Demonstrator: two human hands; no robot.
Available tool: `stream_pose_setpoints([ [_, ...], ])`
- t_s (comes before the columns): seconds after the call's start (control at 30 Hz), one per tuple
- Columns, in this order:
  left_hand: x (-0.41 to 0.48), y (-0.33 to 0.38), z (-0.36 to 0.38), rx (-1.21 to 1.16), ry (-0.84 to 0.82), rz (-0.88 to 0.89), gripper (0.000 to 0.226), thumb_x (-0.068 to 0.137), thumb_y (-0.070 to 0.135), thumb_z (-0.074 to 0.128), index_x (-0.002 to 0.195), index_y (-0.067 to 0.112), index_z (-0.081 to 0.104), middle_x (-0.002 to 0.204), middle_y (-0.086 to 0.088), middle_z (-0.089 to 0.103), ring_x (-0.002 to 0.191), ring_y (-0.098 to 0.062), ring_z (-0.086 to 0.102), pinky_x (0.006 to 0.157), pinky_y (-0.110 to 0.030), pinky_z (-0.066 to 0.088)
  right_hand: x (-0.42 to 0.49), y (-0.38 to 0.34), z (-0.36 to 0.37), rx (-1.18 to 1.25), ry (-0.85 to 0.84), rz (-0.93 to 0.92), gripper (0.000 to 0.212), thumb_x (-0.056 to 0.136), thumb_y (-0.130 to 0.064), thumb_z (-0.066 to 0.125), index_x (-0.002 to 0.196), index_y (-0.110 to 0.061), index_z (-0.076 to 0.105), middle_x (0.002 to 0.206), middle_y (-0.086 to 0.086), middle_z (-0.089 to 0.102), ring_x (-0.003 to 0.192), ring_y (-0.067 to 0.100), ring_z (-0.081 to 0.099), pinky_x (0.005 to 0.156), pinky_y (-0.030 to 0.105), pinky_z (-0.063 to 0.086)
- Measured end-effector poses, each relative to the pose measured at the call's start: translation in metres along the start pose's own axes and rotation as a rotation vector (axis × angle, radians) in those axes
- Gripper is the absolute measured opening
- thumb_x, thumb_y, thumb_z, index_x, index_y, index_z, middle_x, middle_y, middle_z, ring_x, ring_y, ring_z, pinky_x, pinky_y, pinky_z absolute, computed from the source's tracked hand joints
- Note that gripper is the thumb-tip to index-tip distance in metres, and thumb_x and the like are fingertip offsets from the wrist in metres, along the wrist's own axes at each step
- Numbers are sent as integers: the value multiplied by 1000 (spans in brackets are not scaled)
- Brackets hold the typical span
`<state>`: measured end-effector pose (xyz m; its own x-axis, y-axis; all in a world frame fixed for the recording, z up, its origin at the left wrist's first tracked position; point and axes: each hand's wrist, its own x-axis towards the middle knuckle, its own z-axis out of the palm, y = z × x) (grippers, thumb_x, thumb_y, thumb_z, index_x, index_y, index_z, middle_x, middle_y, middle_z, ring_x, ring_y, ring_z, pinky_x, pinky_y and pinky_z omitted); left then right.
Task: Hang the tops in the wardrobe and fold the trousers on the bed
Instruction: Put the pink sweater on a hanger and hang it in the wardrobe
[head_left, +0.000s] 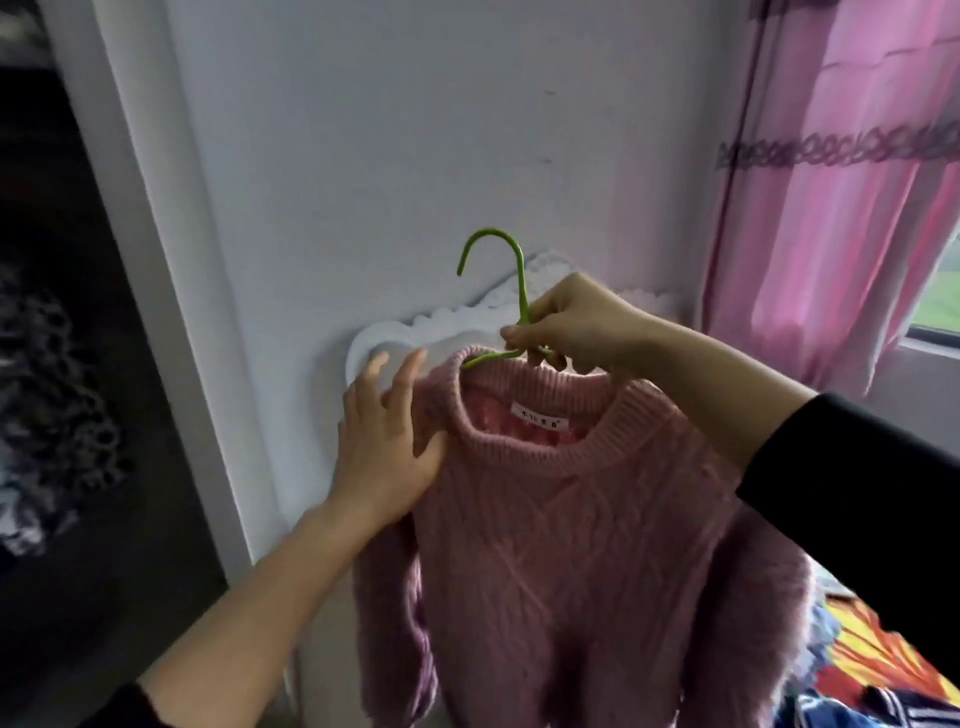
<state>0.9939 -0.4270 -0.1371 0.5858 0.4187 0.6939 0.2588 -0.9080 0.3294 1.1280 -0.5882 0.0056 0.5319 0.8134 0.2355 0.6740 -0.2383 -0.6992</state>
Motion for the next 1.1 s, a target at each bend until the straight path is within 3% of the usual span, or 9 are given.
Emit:
stream_pose_setpoints([
  [0.07, 9, -50, -23, 43, -89, -93, 58, 91, 36, 52, 144, 28, 29, 145, -15, 31, 132, -35, 31, 105, -46, 33, 17, -27, 31, 5, -37, -31, 24, 87, -17, 68, 81, 5, 72, 58, 7, 59, 44, 12, 45, 38, 20, 31],
  [0.13, 16, -103, -44, 64, -163, -135, 35, 96, 33, 41, 130, 27, 45, 123, -12, 51, 114, -35, 48, 93, -43, 43, 35, -53, 61, -5, -93, -51, 18, 86, -12, 68, 81, 5, 72, 56, 6, 60, 45, 13, 47, 39, 21, 33],
  [0.23, 22, -166, -76, 131, -209, -231, 20, 98, 32, 36, 109, 27, 51, 106, -7, 56, 99, -31, 55, 80, -43, 47, 62, -91, 105, -70, -232, -61, 12, 81, 3, 63, 89, 3, 72, 52, 0, 58, 47, 12, 50, 40, 21, 39],
  [0.37, 30, -219, -101, 65, -141, -411, 19, 94, 22, 46, 109, 24, 57, 108, -9, 61, 102, -30, 58, 81, -37, 47, 102, -129, 164, -141, -308, -113, 15, 84, 4, 54, 89, 2, 67, 65, 9, 60, 48, 13, 53, 40, 20, 42],
  [0.6, 46, -305, -146, -95, -197, -617, 52, 91, 18, 50, 142, 18, 42, 140, -3, 51, 129, -19, 47, 103, -26, 37, 184, -174, 264, -125, -334, -180, 19, 83, 2, 50, 91, 8, 67, 71, 16, 64, 53, 23, 59, 44, 25, 51],
  [0.7, 62, -344, -165, -27, -213, -622, 50, 90, 15, 46, 140, 17, 45, 140, -5, 52, 128, -19, 48, 102, -25, 37, 224, -195, 302, -150, -337, -214, 18, 81, -1, 55, 88, 10, 68, 81, 25, 68, 62, 25, 60, 60, 41, 57],
  [0.83, 94, -394, -192, 55, -226, -628, 46, 94, 17, 45, 140, 16, 45, 137, -9, 53, 123, -24, 51, 97, -27, 39, 280, -231, 346, -222, -323, -266, 13, 78, -2, 58, 66, 2, 59, 64, 13, 56, 58, 20, 52, 50, 29, 42],
  [1.03, 138, -475, -239, 236, -175, -550, 46, 94, 22, 46, 139, 17, 45, 139, -7, 50, 124, -22, 49, 104, -34, 39, 360, -293, 398, -146, -222, -329, 4, 83, -5, 57, 83, -2, 55, 79, 10, 56, 73, 22, 57, 54, 28, 45],
  [1.1, 152, -501, -255, 281, -147, -532, 44, 93, 23, 48, 137, 17, 48, 134, -9, 53, 118, -23, 53, 100, -36, 43, 384, -310, 410, -127, -207, -326, 9, 83, -4, 57, 78, -6, 50, 79, 9, 56, 72, 22, 58, 54, 27, 47],
])
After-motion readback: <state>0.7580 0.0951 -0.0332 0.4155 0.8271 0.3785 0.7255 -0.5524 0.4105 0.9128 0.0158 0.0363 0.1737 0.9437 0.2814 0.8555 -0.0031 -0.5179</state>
